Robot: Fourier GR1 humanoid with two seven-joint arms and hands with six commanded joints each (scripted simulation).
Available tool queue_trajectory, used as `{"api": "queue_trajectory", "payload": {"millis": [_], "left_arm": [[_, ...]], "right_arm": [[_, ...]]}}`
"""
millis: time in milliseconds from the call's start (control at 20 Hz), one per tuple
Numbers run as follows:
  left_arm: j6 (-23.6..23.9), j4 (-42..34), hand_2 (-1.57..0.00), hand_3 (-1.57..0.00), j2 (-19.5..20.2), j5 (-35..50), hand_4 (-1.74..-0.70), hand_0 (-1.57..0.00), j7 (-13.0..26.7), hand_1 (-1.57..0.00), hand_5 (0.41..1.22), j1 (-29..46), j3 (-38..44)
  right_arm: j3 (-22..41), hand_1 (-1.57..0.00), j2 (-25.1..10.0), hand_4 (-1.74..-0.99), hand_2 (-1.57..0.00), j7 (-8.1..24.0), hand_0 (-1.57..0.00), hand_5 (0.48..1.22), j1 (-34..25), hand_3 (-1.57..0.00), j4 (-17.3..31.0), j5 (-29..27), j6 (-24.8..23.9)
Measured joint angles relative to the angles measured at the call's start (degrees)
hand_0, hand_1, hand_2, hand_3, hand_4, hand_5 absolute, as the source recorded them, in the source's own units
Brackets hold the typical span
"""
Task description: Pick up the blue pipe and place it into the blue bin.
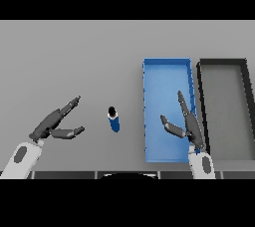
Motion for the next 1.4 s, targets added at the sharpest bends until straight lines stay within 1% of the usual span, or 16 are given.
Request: {"api": "queue_trajectory", "payload": {"millis": [100,150,300,350,400,500,600,750,800,950,1150,1200,1250,1300,1350,1400], "left_arm": [[-0.7,-1.46,0.0,0.0,-2.09,-1.57,-1.17,0.0,0.35,0.0,0.49,0.31,-3.13],[-0.47,-2.02,0.0,0.0,-2.83,-2.98,-1.18,0.0,-0.1,0.0,0.484,0.49,-4.31],[1.16,-1.72,0.0,0.0,-5.82,-6.86,-1.19,0.0,1.02,0.0,0.466,-0.63,-7.17],[1.4,-0.78,0.0,0.0,-6.69,-7.78,-1.19,0.0,0.17,0.0,0.464,-0.85,-7.6],[1.91,-0.43,0.0,0.0,-7.45,-8.7,-1.19,0.0,0.12,0.0,0.463,-1.1,-8.1],[2.45,1.45,0.0,0.0,-10.29,-9.65,-1.2,0.0,1.17,0.0,0.467,-2.16,-9.42],[2.09,3.78,0.0,0.0,-12.75,-9.68,-1.2,0.0,2.46,0.0,0.467,-3.67,-10.28],[2.11,8.38,0.0,0.0,-16.65,-10.02,-1.19,0.0,3.32,0.0,0.469,-6.13,-10.91],[1.75,9.0,0.0,0.0,-17.24,-9.78,-1.17,0.0,2.35,0.0,0.464,-6.54,-10.91],[2.23,12.83,0.0,0.0,-19.31,-13.19,-1.13,0.0,1.33,0.0,0.462,-8.85,-12.41],[1.29,15.93,0.0,0.0,-23.72,-11.34,-1.21,0.0,-0.56,0.0,0.533,-11.18,-12.38],[1.76,16.85,-0.04,-0.01,-24.7,-11.62,-1.24,0.0,-0.78,0.0,0.558,-11.52,-12.43],[1.81,17.29,-0.11,-0.04,-24.76,-11.42,-1.27,0.0,-1.93,-0.04,0.585,-11.3,-12.1],[2.15,17.81,-0.22,-0.12,-25.93,-11.07,-1.29,-0.03,-1.51,-0.14,0.617,-11.62,-12.02],[2.49,18.22,-0.36,-0.22,-26.63,-10.72,-1.32,-0.1,-1.3,-0.26,0.651,-12.23,-11.66],[2.85,17.53,-0.54,-0.49,-26.45,-10.37,-1.34,-0.29,-0.89,-0.46,0.765,-12.03,-11.38]], "right_arm": [[0.0,0.0,-0.5,-1.211,0.0,-0.25,0.0,0.613,-0.1,0.0,-0.29,0.21,0.23],[0.19,0.0,-0.21,-1.212,0.0,-0.1,0.0,0.613,0.11,0.0,-0.76,0.29,0.04],[0.73,0.0,0.58,-1.223,0.0,1.14,0.0,0.619,0.55,0.0,-1.5,0.2,0.03],[0.51,0.0,0.44,-1.223,0.0,1.05,0.0,0.62,0.28,0.0,-1.68,0.06,-0.03],[0.39,0.0,0.6,-1.228,0.0,1.83,0.0,0.621,0.02,0.0,-1.2,0.15,-0.26],[1.23,0.0,1.16,-1.231,0.0,0.26,0.0,0.623,1.7,0.0,-2.43,0.76,-0.51],[1.11,0.0,1.11,-1.229,0.0,1.28,0.0,0.621,1.55,0.0,-3.02,1.19,-1.04],[0.62,0.0,0.8,-1.212,0.0,1.11,0.0,0.61,1.73,0.0,-2.35,0.47,-0.54],[0.66,0.0,0.7,-1.208,0.0,0.31,0.0,0.608,2.29,0.0,-2.22,1.11,-0.94],[0.58,0.0,0.74,-1.201,0.0,0.9,0.0,0.605,2.34,0.0,-2.76,0.72,-0.8],[0.05,0.0,0.63,-1.206,0.0,1.05,0.0,0.606,2.11,0.0,-2.61,-0.6,-0.12],[-0.56,0.0,0.26,-1.204,0.0,1.46,0.0,0.605,1.98,0.0,-1.95,-0.63,-0.33],[-0.5,0.0,0.25,-1.196,0.0,0.98,0.0,0.603,1.92,0.0,-1.96,-0.48,-0.41],[-0.44,0.0,0.08,-1.196,0.0,1.34,0.0,0.605,1.53,0.0,-2.27,-0.1,-0.58],[-0.11,0.0,0.31,-1.198,0.0,0.7,0.0,0.605,2.04,0.0,-2.09,0.01,-0.41],[0.11,0.0,0.56,-1.199,0.0,0.67,0.0,0.605,2.55,0.0,-2.42,-0.23,-0.2]]}}
